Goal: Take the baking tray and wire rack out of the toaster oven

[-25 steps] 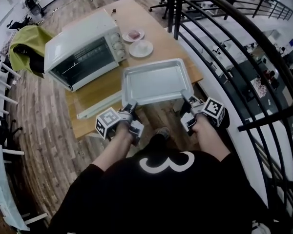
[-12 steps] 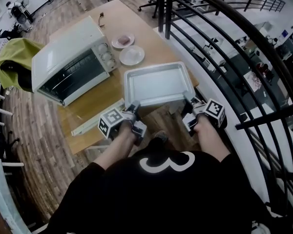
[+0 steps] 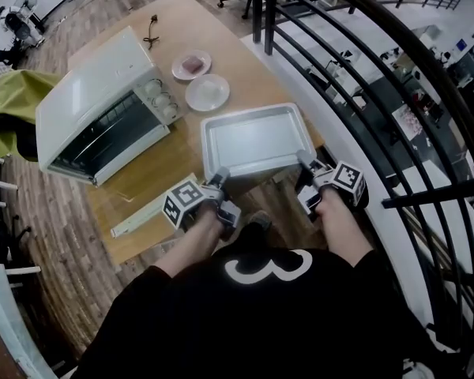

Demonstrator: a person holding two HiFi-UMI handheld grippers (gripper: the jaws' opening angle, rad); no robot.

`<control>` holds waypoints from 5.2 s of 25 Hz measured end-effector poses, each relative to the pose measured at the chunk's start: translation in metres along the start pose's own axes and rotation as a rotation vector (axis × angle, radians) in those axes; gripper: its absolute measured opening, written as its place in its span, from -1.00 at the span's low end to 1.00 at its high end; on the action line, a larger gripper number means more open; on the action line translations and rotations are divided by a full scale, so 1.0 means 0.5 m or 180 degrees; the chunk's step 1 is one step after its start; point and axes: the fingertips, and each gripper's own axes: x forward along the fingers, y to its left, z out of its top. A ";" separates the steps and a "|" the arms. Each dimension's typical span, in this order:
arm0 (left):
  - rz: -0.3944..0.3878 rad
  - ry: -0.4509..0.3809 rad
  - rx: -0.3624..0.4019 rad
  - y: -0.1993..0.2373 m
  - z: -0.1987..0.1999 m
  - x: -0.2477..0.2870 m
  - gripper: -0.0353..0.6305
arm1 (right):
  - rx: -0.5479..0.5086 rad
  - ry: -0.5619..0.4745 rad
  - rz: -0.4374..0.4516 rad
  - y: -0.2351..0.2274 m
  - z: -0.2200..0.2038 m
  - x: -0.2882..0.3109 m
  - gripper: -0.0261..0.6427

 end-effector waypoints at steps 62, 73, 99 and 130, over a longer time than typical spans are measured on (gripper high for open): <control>-0.0383 -0.0668 0.3568 -0.233 -0.085 -0.592 -0.86 | -0.4442 0.1868 0.2144 0.468 -0.599 -0.234 -0.91; 0.0059 -0.1057 0.3466 -0.178 0.043 -0.665 -0.86 | -0.4906 0.1908 0.2141 0.481 -0.689 -0.099 -0.91; 0.0018 -0.1357 0.2388 -0.068 0.584 -0.533 -0.85 | -0.3829 0.1691 0.1465 0.557 -0.681 0.406 -0.91; -0.0993 -0.1927 -0.0149 0.044 0.854 -0.361 -0.33 | -0.0730 0.0890 0.1038 0.504 -0.615 0.751 -0.46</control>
